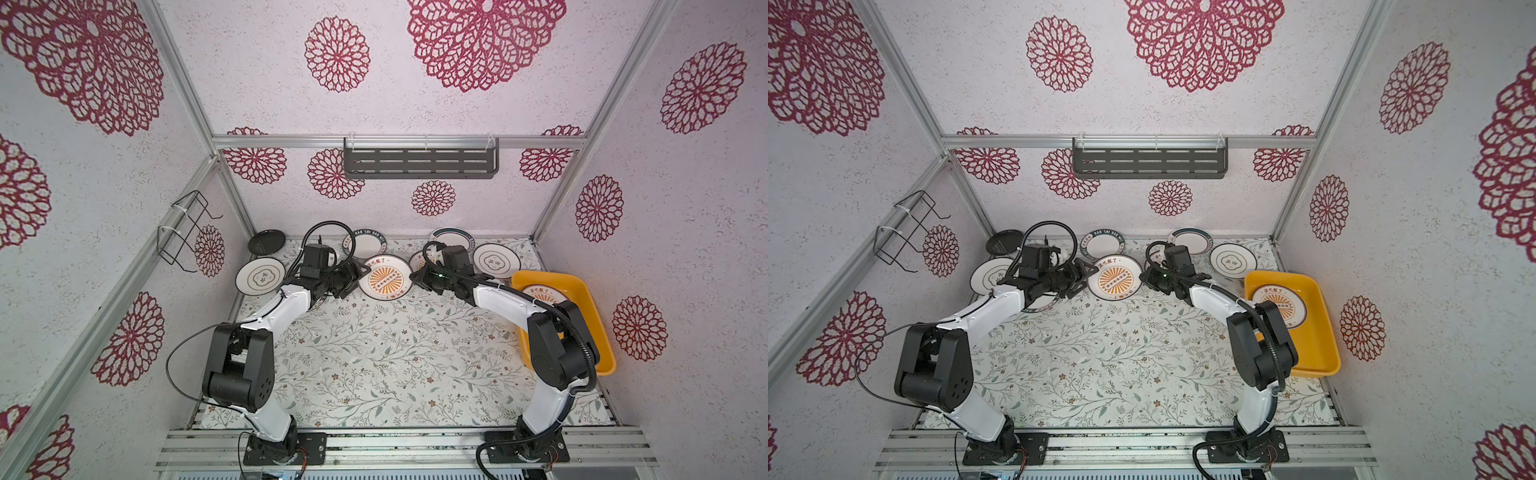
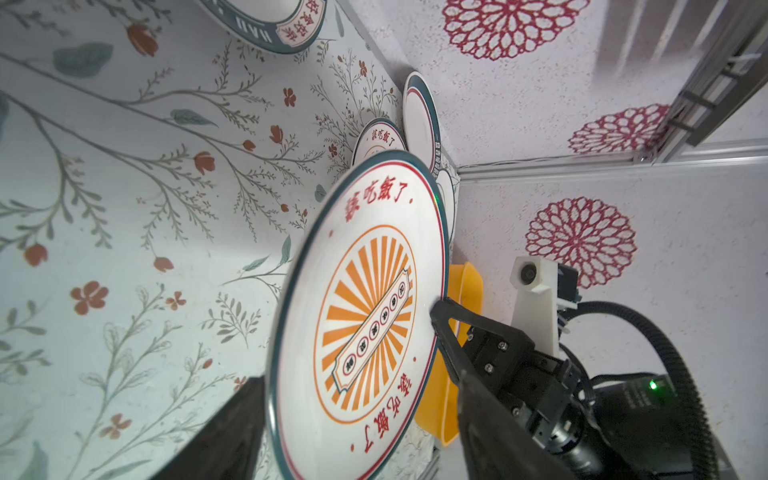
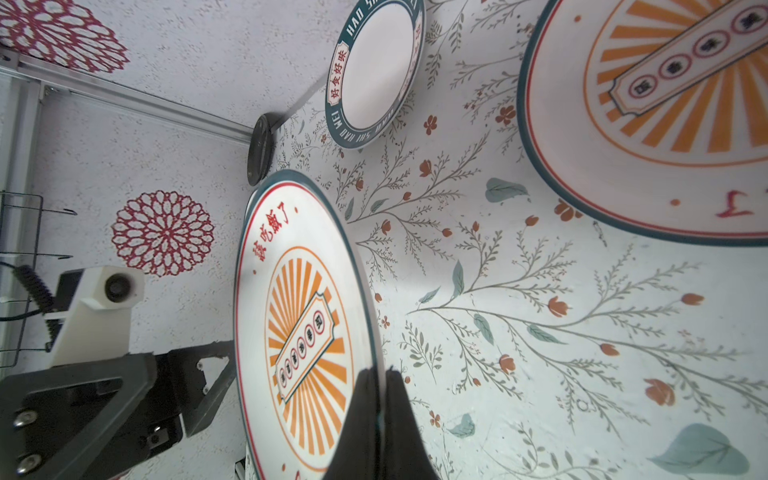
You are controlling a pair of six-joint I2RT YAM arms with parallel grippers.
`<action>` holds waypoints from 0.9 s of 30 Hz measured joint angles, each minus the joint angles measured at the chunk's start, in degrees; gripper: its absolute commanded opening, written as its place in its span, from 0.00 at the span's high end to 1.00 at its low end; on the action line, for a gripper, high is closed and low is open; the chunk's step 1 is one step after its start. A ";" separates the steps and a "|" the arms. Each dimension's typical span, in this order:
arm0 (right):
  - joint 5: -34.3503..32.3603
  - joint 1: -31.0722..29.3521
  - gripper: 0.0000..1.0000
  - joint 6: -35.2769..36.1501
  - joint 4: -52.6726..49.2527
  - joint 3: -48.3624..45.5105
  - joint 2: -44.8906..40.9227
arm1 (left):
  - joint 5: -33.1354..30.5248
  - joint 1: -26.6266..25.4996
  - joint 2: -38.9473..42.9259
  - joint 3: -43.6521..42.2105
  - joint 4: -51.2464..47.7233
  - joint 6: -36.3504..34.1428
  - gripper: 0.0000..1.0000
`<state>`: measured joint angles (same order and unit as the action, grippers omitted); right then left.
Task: Place the plates into the plastic bin on the countertop
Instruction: 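Carry the upright plate with the right gripper to the yellow bin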
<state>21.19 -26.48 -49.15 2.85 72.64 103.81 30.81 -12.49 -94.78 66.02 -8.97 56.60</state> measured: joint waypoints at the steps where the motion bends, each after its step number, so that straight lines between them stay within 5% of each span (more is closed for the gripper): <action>1: 0.00 0.09 1.00 0.02 -0.20 0.00 0.00 | -0.55 0.00 0.48 0.02 -0.33 -0.37 0.12; 6: -0.20 0.70 1.00 0.11 -1.51 -0.28 0.00 | -4.00 0.00 4.09 0.37 -2.71 -2.56 0.02; 13: -1.44 3.80 1.00 0.04 -1.44 -2.56 -0.57 | -6.49 -0.15 6.40 1.22 -5.51 -4.79 0.03; 27: -6.49 22.10 1.00 0.50 -4.48 -15.30 -22.51 | -8.70 -9.03 6.84 6.51 -4.96 -10.38 0.03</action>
<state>14.70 -4.38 -48.64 -1.63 57.34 81.30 22.11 -21.52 -87.94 72.53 -13.93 46.22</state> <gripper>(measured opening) 0.061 0.971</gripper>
